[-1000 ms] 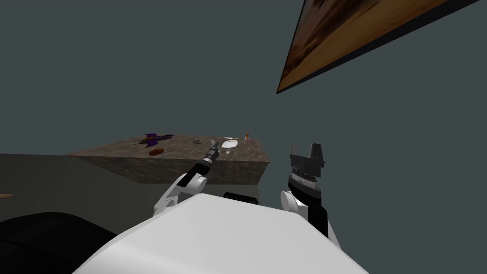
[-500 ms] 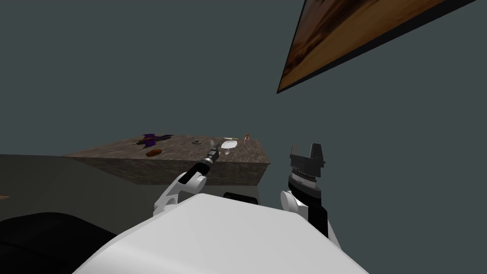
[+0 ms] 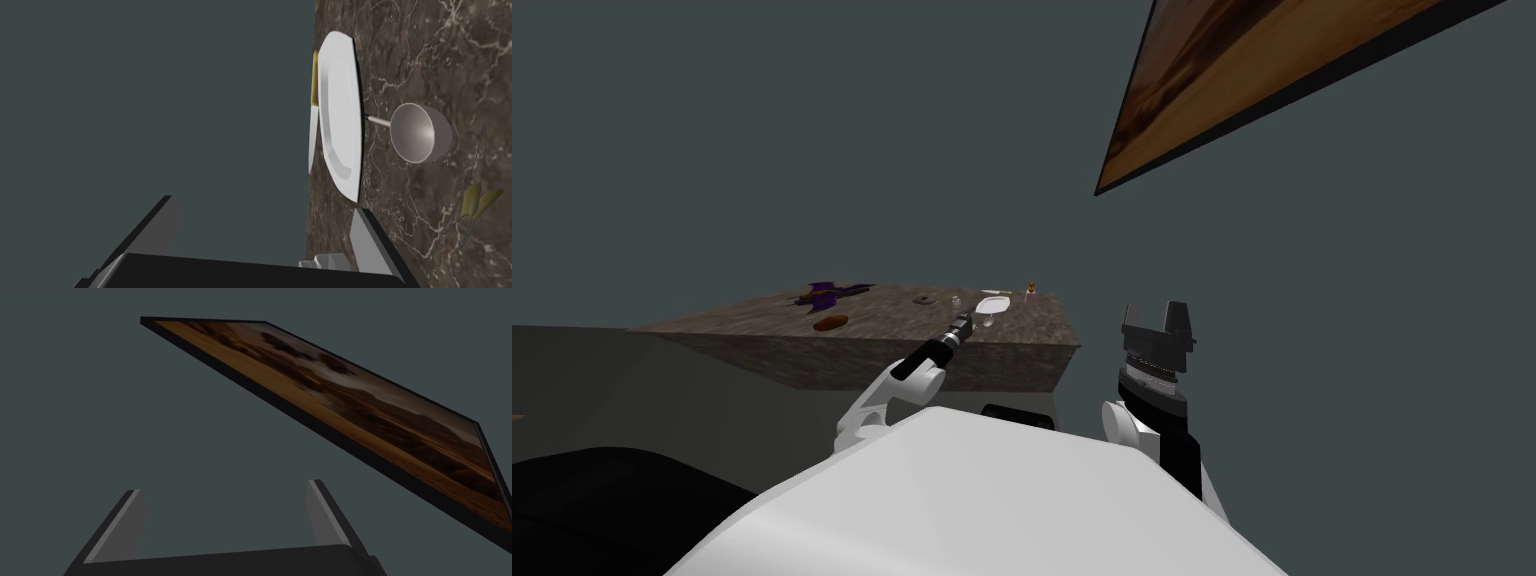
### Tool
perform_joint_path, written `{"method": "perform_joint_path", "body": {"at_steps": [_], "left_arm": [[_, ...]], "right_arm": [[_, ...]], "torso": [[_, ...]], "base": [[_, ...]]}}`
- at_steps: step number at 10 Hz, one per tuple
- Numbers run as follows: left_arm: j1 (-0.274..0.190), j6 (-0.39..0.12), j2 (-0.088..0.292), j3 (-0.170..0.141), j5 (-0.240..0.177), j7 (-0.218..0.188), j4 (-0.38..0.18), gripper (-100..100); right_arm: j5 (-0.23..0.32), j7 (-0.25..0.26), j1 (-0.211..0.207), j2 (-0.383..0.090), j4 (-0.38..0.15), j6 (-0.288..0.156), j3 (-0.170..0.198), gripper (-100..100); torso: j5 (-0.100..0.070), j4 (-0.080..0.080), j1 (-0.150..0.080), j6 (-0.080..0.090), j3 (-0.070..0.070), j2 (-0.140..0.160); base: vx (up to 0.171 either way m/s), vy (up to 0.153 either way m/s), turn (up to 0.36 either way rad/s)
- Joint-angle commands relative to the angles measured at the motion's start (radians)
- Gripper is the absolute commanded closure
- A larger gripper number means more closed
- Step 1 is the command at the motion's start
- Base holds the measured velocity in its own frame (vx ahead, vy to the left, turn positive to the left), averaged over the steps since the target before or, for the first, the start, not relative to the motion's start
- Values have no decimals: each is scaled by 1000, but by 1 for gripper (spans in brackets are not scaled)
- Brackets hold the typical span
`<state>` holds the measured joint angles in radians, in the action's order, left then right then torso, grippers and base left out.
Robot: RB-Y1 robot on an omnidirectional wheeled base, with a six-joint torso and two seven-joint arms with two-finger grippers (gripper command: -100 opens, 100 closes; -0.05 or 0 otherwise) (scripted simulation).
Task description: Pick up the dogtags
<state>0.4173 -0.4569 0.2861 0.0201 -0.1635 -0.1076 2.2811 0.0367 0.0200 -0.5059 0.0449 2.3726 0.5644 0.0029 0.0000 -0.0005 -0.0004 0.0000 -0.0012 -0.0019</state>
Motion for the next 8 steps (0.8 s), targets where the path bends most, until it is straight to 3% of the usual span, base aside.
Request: {"method": "perform_joint_path", "body": {"at_steps": [1, 8], "left_arm": [[-4, -49, 5, -1, -6, -7, 0, -100], [-36, -239, 55, -9, -60, -62, -15, -100]], "right_arm": [[0, 0, 0, 0, 0, 0, 0, 0], [0, 0, 0, 0, 0, 0, 0, 0]], "torso": [[0, 0, 0, 0, 0, 0], [0, 0, 0, 0, 0, 0]], "base": [[27, -8, -1], [28, -8, 1]]}}
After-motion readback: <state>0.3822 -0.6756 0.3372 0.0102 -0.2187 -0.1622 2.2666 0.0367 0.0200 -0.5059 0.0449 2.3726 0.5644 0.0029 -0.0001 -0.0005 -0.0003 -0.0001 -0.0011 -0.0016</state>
